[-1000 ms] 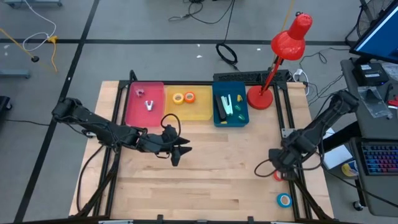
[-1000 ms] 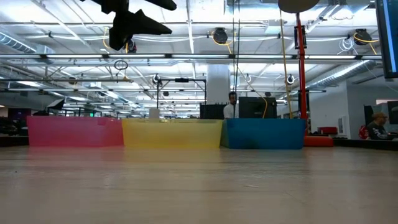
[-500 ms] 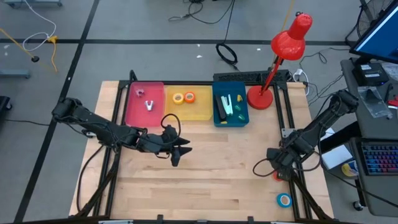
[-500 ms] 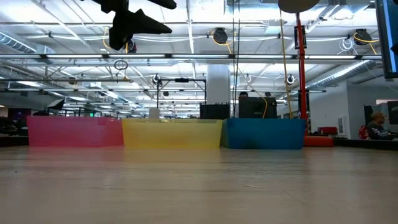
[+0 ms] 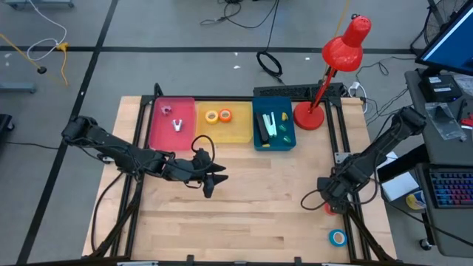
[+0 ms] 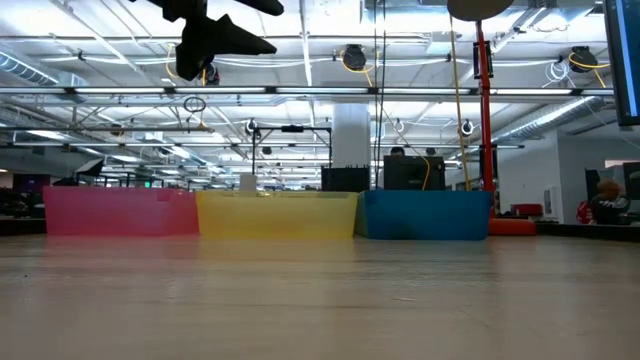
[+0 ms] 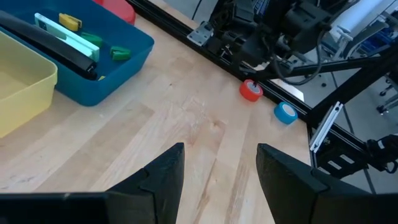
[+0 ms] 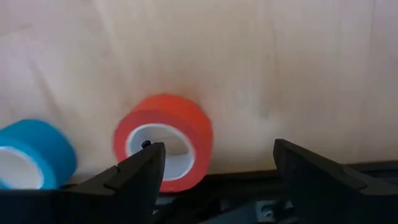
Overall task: Pick and place Stapler, Stapler remover, tape
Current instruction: Put the red tape into the yellow bin
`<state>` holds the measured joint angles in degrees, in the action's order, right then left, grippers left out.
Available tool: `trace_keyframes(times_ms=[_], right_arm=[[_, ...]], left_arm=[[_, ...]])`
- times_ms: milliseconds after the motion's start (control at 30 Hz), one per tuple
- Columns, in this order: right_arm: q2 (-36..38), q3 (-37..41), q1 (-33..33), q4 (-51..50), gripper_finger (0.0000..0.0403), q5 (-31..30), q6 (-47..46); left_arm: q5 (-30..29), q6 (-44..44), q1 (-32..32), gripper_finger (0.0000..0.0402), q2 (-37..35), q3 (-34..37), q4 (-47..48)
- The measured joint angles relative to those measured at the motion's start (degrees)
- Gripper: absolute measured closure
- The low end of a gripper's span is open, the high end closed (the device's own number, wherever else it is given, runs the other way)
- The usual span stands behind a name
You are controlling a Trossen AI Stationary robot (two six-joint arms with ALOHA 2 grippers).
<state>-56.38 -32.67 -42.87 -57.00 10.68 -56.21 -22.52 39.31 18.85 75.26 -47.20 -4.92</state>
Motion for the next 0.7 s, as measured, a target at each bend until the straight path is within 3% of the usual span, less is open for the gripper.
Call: trace_keyframes(times_ms=[700], right_arm=[[-4.7,6.3,0.3,8.8,0.0113,-1.0,-16.3]], left_arm=[[0.1,-0.9,-0.9,0.0204,0.0,0.0,0.9]])
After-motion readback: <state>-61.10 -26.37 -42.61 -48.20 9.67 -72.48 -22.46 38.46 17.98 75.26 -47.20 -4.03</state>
